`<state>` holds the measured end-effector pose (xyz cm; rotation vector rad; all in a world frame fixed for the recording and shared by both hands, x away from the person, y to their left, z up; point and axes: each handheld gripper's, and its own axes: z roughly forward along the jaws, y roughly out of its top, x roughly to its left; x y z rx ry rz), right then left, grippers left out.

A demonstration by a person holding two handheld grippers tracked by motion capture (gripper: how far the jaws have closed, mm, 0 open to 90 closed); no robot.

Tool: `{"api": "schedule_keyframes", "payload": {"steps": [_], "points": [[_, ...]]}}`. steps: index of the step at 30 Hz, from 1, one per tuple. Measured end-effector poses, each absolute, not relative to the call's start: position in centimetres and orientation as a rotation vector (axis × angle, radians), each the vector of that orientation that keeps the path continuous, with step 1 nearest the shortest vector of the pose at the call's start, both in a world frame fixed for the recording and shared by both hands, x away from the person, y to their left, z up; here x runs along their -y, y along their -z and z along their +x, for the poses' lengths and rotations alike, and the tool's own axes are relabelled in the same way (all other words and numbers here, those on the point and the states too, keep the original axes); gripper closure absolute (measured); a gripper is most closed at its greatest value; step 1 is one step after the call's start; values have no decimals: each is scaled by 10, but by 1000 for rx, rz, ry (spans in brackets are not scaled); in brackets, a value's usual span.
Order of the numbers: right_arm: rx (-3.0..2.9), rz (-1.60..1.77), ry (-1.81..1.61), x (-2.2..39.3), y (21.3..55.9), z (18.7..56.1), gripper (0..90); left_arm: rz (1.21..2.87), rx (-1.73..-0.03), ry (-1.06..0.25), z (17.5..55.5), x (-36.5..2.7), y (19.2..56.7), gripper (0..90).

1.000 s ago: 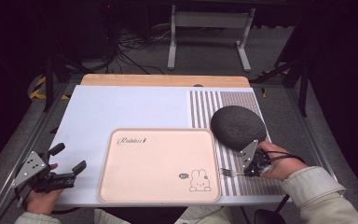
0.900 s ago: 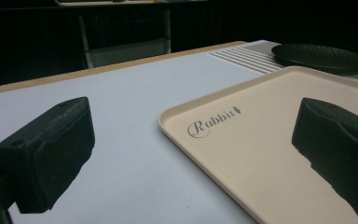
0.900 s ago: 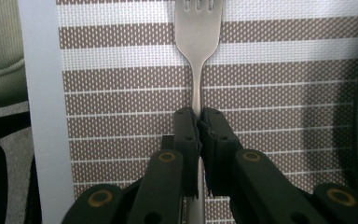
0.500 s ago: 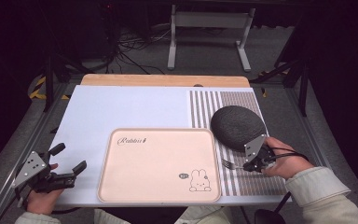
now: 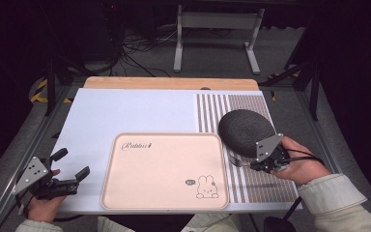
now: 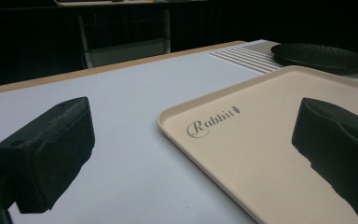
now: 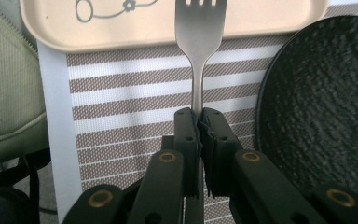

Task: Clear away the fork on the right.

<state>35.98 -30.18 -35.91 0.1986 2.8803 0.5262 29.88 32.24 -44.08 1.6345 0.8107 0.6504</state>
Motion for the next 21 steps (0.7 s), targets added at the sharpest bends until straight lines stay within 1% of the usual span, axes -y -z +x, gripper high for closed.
{"api": "schedule_keyframes", "payload": {"steps": [15, 21], "points": [[-2817, 367, -625, 298, 344, 361, 858, 1633, -811, -652, 299, -322, 441, 0], [-2859, 623, -671, 289, 333, 360, 860, 1637, -810, -653, 299, -322, 441, 0]]}}
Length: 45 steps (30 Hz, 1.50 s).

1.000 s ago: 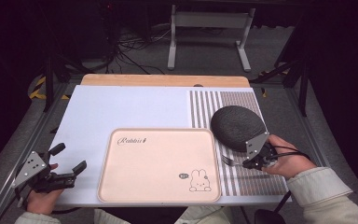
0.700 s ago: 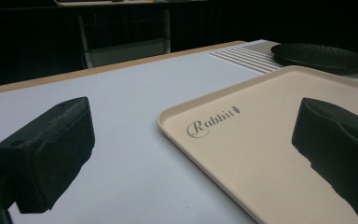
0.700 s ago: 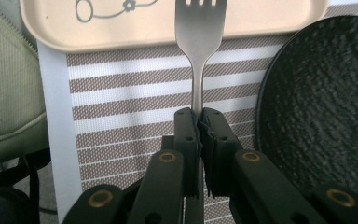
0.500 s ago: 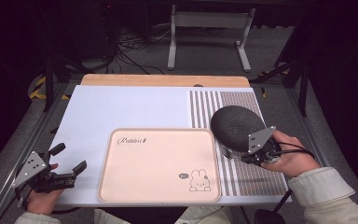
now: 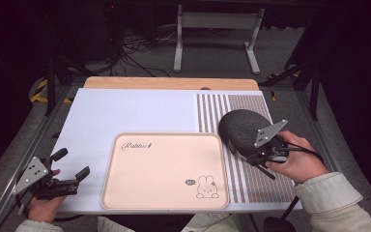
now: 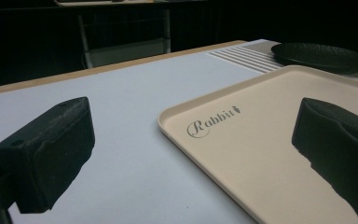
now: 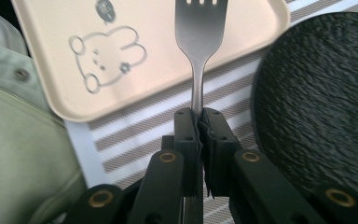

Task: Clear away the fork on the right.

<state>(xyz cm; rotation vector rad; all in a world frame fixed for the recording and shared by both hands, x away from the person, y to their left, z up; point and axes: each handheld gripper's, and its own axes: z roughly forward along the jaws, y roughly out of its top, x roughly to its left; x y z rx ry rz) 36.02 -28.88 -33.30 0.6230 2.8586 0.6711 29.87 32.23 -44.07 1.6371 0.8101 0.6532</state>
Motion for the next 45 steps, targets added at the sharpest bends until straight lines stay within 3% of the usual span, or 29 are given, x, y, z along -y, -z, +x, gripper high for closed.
{"api": "schedule_keyframes", "payload": {"steps": [18, 45], "points": [[-2730, 1014, -707, 251, 314, 359, 860, 1635, -810, -655, 299, -322, 441, 0], [-2597, 1411, -658, 203, 330, 374, 859, 1631, -809, -654, 298, -323, 440, 0]]}}
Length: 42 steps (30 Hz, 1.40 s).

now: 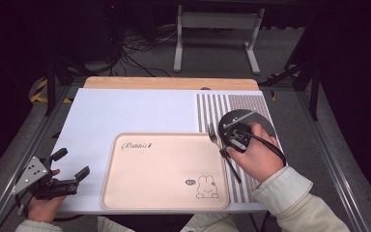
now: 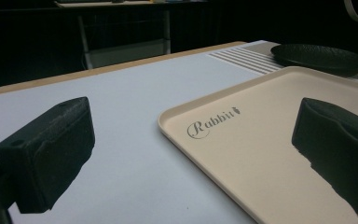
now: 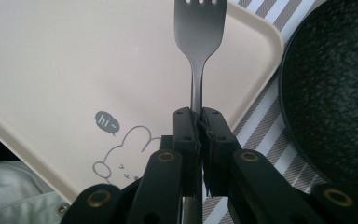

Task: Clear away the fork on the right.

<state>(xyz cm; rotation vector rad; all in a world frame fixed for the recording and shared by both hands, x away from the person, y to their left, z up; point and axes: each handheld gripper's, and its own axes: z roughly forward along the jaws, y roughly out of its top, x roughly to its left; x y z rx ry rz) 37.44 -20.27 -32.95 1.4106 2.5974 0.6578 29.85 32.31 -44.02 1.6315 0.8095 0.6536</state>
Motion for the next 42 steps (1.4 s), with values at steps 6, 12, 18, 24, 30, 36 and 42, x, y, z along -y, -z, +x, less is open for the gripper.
{"api": "schedule_keyframes", "payload": {"steps": [6, 12, 18, 24, 30, 36, 42], "points": [[-2589, 1478, -659, 198, 336, 376, 859, 1633, -808, -653, 298, -323, 440, 0], [-2598, 1501, -648, 190, 344, 376, 859, 1628, -808, -654, 298, -323, 440, 0], [-2605, 1519, -650, 185, 353, 377, 859, 1629, -807, -654, 298, -323, 440, 0], [-2632, 1516, -630, 175, 361, 376, 859, 1628, -806, -654, 298, -323, 440, 0], [-2649, 1518, -618, 170, 369, 376, 859, 1631, -803, -652, 298, -323, 440, 0], [-2653, 1540, -591, 167, 381, 381, 858, 1628, -803, -653, 298, -323, 440, 0], [-2658, 1552, -573, 165, 387, 384, 858, 1634, -800, -653, 298, -323, 440, 0]]}}
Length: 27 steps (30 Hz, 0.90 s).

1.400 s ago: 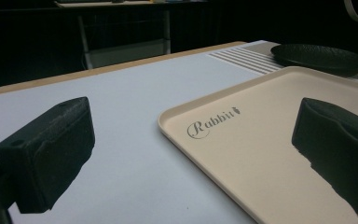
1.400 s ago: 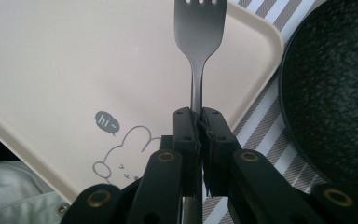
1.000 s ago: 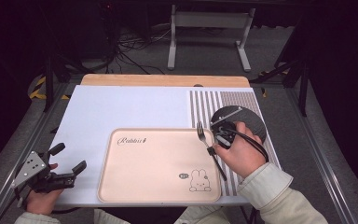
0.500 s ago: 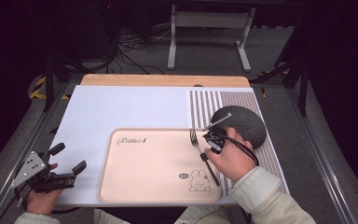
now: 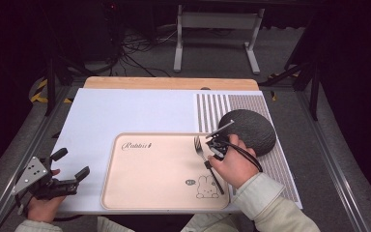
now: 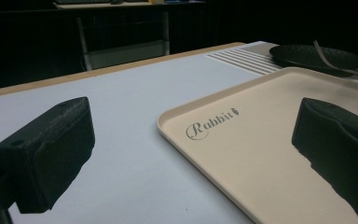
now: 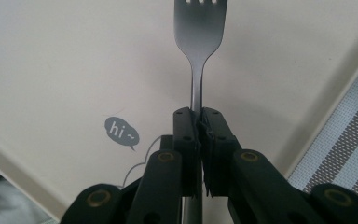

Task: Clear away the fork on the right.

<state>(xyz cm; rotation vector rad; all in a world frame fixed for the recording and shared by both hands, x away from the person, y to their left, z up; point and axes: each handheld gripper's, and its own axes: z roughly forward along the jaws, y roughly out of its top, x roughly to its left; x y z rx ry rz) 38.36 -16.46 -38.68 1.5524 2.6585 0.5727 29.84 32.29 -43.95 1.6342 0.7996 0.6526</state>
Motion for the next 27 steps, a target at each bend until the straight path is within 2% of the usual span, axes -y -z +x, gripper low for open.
{"api": "schedule_keyframes", "payload": {"steps": [27], "points": [[-2669, 1628, -528, 159, 407, 394, 856, 1635, -800, -652, 298, -323, 440, 0]]}}
